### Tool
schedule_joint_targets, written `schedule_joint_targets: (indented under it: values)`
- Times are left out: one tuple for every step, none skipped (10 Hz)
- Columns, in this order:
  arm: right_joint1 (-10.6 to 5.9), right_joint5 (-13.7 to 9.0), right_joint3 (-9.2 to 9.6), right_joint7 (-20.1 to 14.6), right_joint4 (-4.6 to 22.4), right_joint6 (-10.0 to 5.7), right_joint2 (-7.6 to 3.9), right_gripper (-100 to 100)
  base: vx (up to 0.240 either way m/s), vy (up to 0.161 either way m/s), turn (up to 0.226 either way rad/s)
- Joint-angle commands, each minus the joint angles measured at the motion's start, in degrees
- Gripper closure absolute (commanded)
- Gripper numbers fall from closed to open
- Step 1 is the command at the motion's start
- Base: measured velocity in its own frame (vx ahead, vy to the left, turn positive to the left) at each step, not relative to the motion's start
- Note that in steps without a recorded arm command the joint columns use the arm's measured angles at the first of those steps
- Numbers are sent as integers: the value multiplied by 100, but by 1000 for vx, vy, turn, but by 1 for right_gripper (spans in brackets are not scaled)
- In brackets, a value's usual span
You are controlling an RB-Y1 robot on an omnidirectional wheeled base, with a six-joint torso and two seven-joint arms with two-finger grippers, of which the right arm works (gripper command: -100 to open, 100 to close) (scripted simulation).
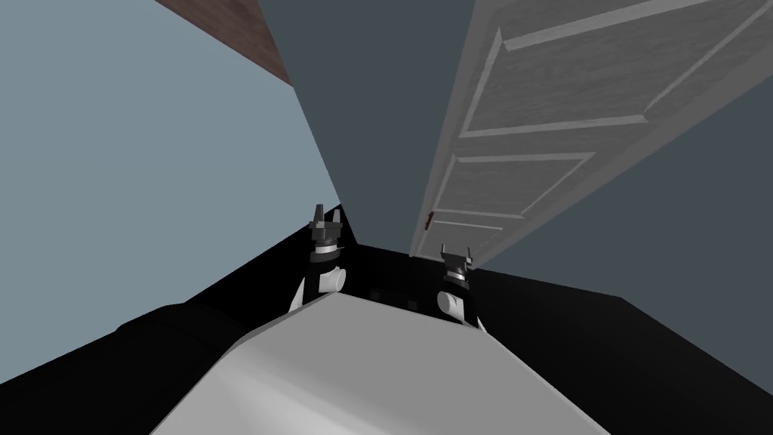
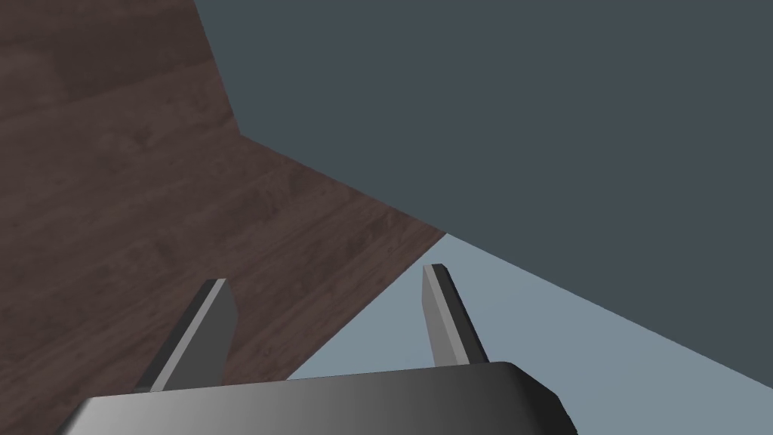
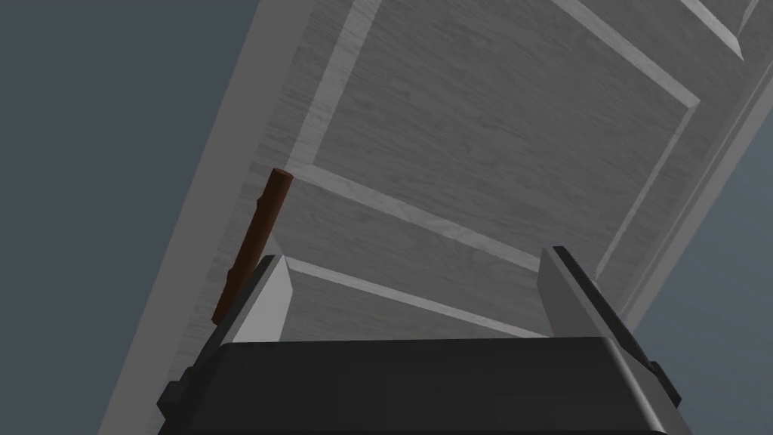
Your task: Pull the door open
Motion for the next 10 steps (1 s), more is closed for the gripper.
schedule_joint_targets:
  values:
    - [-61, -133, 45, -183, 216, -46, -10, -100, 91, -46, 214]
    - [-107, -216, 67, -303, 373, -90, -31, -100, 80, -45, 163]
    - [-152, -298, 90, -420, 527, -133, -50, -100, 81, -54, 153]
    - [-198, -379, 112, -536, 680, -175, -69, -100, 70, -61, 176]
    - [-243, -460, 134, -653, 834, -218, -88, -100, 78, -50, 161]
    - [-288, -541, 156, -770, 988, -260, -107, -100, 84, -65, 139]
    - [-331, -619, 178, -883, 1135, -301, -125, -100, 73, -71, 163]
    - [-374, -696, 199, -993, 1280, -341, -141, -100, 83, -64, 184]
    - [-416, -772, 220, -1102, 1424, -381, -158, -100, 85, -58, 142]
    - [-459, -848, 240, -1212, 1569, -421, -175, -100, 85, -65, 156]
